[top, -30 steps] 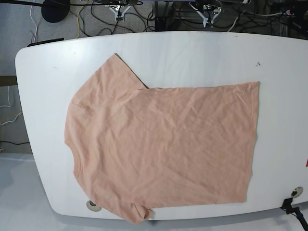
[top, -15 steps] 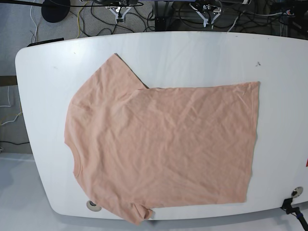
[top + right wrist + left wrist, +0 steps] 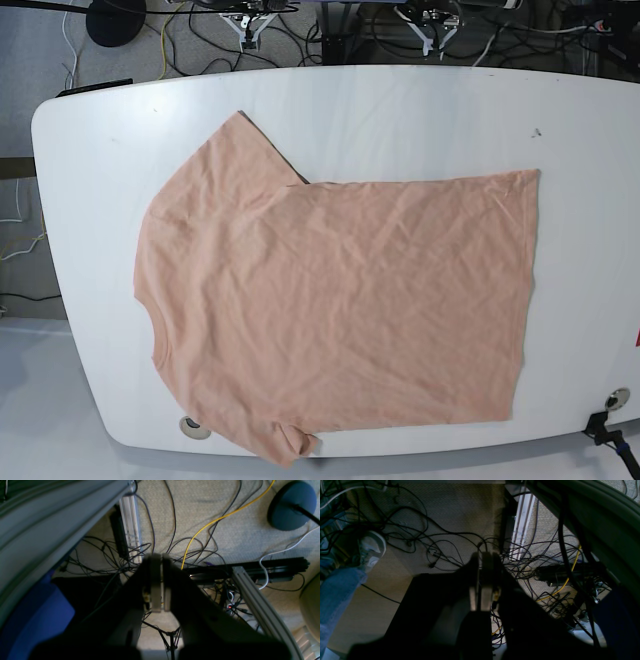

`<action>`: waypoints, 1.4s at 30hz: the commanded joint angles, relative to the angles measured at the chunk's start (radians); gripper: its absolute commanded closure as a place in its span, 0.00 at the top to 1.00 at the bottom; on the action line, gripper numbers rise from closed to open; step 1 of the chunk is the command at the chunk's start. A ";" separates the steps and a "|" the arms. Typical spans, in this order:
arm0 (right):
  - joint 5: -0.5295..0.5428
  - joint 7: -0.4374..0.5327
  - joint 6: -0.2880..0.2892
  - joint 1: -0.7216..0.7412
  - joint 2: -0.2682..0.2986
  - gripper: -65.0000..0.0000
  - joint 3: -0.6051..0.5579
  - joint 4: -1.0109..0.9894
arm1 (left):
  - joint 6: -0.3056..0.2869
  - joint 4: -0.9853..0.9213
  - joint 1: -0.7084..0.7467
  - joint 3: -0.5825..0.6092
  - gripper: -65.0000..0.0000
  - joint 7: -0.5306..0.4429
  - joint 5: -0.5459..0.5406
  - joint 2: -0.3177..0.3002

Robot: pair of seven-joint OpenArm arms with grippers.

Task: Fold the T-shirt properly

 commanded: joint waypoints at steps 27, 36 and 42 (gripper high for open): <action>0.004 0.001 0.006 -0.006 0.000 0.00 0.001 0.015 | -0.011 0.030 0.010 0.001 0.00 0.018 -0.114 -0.016; -0.001 -0.002 0.006 -0.009 0.001 0.00 0.005 0.026 | -0.004 0.044 0.016 0.007 0.01 0.006 -0.091 -0.019; -0.004 -0.004 0.004 -0.007 0.002 0.00 0.004 0.027 | -0.004 0.045 0.014 0.005 0.01 0.013 -0.092 -0.021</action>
